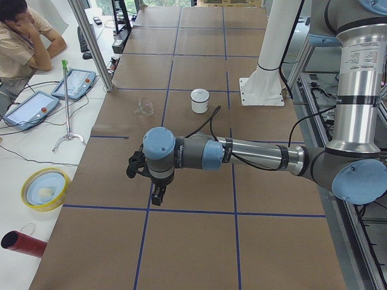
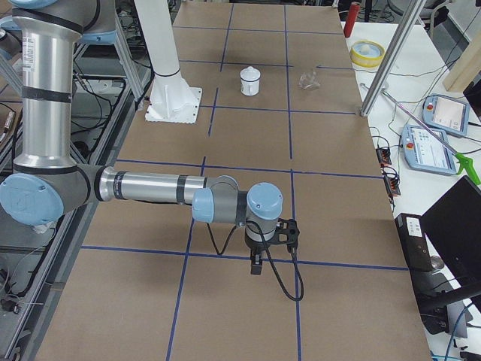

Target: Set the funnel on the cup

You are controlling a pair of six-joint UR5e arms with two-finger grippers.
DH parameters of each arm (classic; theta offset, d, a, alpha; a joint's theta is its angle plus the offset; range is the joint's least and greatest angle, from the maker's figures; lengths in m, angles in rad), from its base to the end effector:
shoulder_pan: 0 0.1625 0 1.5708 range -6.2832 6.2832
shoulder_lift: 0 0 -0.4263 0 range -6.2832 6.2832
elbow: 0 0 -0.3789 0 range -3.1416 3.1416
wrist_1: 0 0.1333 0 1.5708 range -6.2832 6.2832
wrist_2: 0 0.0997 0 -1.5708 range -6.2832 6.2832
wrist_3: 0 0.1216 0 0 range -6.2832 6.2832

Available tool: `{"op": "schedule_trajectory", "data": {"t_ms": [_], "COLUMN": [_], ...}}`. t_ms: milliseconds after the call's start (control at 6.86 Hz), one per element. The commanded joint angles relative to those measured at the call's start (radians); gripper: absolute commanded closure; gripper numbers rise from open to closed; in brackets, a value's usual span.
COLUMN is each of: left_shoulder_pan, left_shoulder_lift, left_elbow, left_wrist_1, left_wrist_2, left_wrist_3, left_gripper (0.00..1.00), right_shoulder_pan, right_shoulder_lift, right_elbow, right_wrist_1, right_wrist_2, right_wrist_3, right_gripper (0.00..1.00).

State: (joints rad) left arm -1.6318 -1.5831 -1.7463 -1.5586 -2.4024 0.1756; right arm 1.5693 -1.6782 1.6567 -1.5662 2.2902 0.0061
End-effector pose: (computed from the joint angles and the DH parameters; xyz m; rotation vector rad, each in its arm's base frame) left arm -0.0732 -0.4864 0.5813 0.2624 0.8051 0.1807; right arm 0.0525 -0.4313 0.6876 -0.0189 -0.7193 0.0105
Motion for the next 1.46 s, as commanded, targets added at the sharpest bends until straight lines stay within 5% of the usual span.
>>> {"op": "schedule_trajectory", "data": {"t_ms": [0, 146, 437, 874, 1166, 1311], "left_shoulder_pan": [0.001, 0.001, 0.085, 0.487, 0.695, 0.772], "left_shoulder_lift": [-0.14, -0.17, -0.179, -0.187, -0.233, -0.361], "left_elbow": [-0.038, -0.026, -0.1, -0.224, -0.322, -0.331], "left_wrist_1": [-0.183, -0.216, -0.337, -0.417, -0.189, 0.009], "left_wrist_2": [0.044, 0.01, -0.063, 0.055, 0.263, 0.29], "left_wrist_3": [-0.001, -0.054, -0.472, -0.742, -1.013, -1.141], "left_gripper": [0.0, 0.0, 0.0, 0.0, 0.0, 0.0], "right_shoulder_pan": [0.0, 0.0, 0.0, 0.0, 0.0, 0.0], "right_shoulder_lift": [0.0, 0.0, 0.0, 0.0, 0.0, 0.0], "right_elbow": [0.0, 0.0, 0.0, 0.0, 0.0, 0.0], "right_wrist_1": [0.0, 0.0, 0.0, 0.0, 0.0, 0.0], "right_wrist_2": [0.0, 0.0, 0.0, 0.0, 0.0, 0.0], "right_wrist_3": [0.0, 0.0, 0.0, 0.0, 0.0, 0.0], "right_gripper": [0.0, 0.0, 0.0, 0.0, 0.0, 0.0]}}
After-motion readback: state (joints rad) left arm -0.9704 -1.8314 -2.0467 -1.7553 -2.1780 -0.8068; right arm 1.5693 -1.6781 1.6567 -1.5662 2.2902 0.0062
